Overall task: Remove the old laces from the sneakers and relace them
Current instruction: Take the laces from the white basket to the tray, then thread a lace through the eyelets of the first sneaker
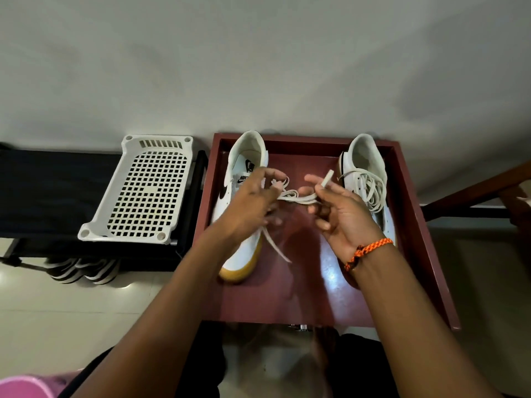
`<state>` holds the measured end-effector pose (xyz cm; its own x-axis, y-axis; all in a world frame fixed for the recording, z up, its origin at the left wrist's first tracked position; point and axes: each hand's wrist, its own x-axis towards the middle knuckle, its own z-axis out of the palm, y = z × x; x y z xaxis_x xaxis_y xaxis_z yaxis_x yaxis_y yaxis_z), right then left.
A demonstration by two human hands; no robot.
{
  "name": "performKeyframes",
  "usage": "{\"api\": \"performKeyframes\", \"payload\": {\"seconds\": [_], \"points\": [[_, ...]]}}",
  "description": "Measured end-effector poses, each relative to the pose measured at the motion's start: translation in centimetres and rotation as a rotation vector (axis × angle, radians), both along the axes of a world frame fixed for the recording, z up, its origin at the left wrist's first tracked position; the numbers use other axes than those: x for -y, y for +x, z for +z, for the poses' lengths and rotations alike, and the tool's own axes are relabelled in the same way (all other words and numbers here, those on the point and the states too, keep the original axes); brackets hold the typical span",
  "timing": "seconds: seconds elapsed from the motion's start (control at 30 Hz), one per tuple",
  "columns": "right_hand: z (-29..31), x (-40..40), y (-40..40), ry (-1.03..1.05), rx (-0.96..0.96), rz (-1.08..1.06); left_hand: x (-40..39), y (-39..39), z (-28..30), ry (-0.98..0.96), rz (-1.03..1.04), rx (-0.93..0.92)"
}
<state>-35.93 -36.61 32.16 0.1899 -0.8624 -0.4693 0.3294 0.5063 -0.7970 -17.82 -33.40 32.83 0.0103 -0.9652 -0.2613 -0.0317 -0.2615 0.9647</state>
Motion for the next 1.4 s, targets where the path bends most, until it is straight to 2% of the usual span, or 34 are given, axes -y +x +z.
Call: {"api": "performKeyframes", "payload": {"seconds": [0.1, 0.13, 0.17, 0.23, 0.27, 0.3, 0.33, 0.37, 0.4, 0.47, 0.5, 0.53, 0.63, 0.8, 0.97, 1.1, 1.2, 1.4], "points": [[-1.4, 0.4, -0.6, 0.157, -0.257, -0.075, -0.3, 2.7, -0.2, -0.055, 0.046, 0.161], [-1.5, 0.3, -0.7, 0.147, -0.406, -0.06, -0.3, 3.4, -0.4, -0.062, 0.064, 0.19], [-1.5, 0.0, -0.8, 0.077, -0.659, -0.006, -0.4, 3.8, -0.5, -0.064, 0.075, 0.212], [-1.3, -0.8, -0.5, -0.172, -1.308, 0.066, -0.5, 3.8, -0.3, -0.089, 0.057, 0.274], [-1.1, -1.3, 0.1, -0.332, -1.498, 0.007, -0.5, 3.4, -0.2, -0.107, 0.036, 0.295], [-0.6, -1.9, 1.2, -0.525, -1.521, -0.074, -0.4, 3.1, -0.1, -0.127, 0.014, 0.305], [-0.3, -2.3, 2.3, -0.72, -1.414, -0.115, -0.4, 2.6, 0.0, -0.146, -0.018, 0.314], [-0.3, -2.6, 3.6, -0.864, -1.223, -0.098, -0.5, 2.2, 0.1, -0.163, -0.054, 0.319], [-0.2, -3.1, 4.8, -0.912, -1.006, -0.044, -0.5, 1.9, 0.2, -0.177, -0.091, 0.326], [-0.3, -3.8, 6.4, -0.826, -0.669, 0.077, -0.7, 1.4, 0.4, -0.181, -0.127, 0.366], [-0.5, -3.9, 6.7, -0.763, -0.578, 0.106, -0.7, 1.5, 0.3, -0.173, -0.122, 0.399], [-0.9, -3.8, 6.8, -0.728, -0.559, 0.125, -0.7, 1.8, 0.1, -0.161, -0.107, 0.423], [-1.8, -2.8, 5.8, -0.703, -0.676, 0.149, -0.6, 3.3, -0.3, -0.165, -0.053, 0.466], [-1.9, -2.2, 4.5, -0.715, -0.703, 0.288, -0.3, 4.7, -0.3, -0.222, -0.004, 0.523], [-2.6, -1.9, 4.1, -0.738, -0.79, 0.277, -0.2, 5.4, -1.5, -0.206, 0.203, 0.916], [-2.7, -2.1, 4.1, -0.75, -0.816, 0.309, -0.7, 4.9, -2.4, -0.139, 0.038, 1.031], [-2.8, -2.2, 4.1, -0.783, -0.869, 0.31, -0.4, 4.8, -2.2, -0.117, 0.013, 1.067], [-2.6, -2.3, 3.6, -0.775, -0.8, 0.234, -0.5, 3.5, -1.8, -0.184, -0.075, 0.95]]}}
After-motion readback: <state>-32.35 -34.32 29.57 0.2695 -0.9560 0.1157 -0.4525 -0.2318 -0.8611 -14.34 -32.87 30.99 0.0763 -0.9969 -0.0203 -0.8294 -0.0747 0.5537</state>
